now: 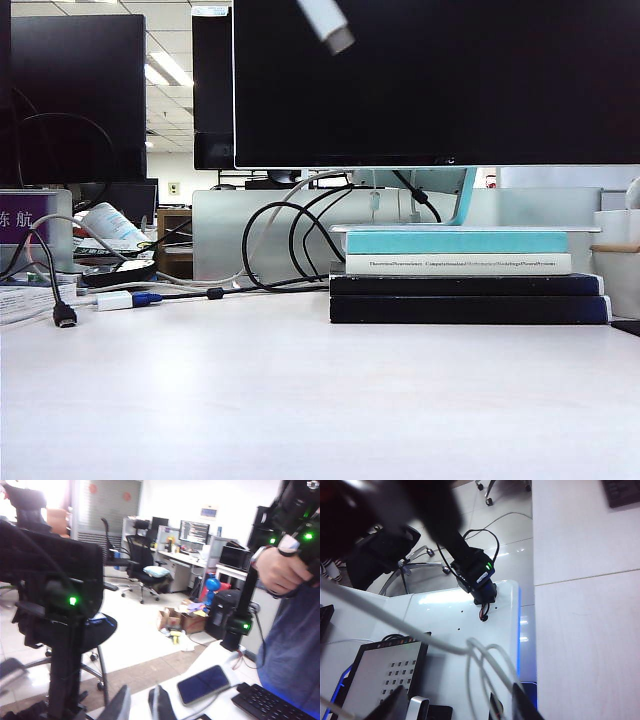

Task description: Unfold the white charging cable into a straight cable.

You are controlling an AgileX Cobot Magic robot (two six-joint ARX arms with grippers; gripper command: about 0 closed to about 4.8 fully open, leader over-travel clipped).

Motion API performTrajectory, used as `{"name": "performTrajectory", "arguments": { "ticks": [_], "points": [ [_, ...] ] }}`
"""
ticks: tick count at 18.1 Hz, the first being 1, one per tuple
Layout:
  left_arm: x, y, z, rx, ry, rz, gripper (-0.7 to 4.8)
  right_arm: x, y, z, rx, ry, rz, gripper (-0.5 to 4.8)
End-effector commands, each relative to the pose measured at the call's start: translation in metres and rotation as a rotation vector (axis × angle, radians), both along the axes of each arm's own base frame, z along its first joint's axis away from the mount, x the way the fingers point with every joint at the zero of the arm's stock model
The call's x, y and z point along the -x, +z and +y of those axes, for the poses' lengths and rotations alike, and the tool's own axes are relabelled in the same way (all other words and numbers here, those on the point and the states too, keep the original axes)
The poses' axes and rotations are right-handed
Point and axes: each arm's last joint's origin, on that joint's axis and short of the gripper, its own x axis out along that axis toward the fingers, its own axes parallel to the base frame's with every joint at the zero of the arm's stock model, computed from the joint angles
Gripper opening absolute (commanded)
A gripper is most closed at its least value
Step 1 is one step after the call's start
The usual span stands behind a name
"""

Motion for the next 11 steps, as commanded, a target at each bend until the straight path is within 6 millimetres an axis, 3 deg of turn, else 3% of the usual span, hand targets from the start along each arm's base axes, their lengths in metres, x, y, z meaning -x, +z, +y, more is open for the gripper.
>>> {"name": "performTrajectory", "arguments": {
  "ticks": [1,5,11],
  "points": [
    [0.000,0.004,0.000,0.045,0.022,-0.027,0.75,-0.003,-0.002,0.002,-0.005,0.009,0.009,2.67],
    [0.002,0.006,0.002,0.031,0.001,-0.015,0.75,-0.009,-0.010,0.014,0.004,0.048,-0.008,2.67],
    [0.002,0.006,0.002,0.022,-0.007,-0.015,0.75,0.018,0.016,-0.008,-0.023,-0.007,-0.179,2.67]
  ]
}}
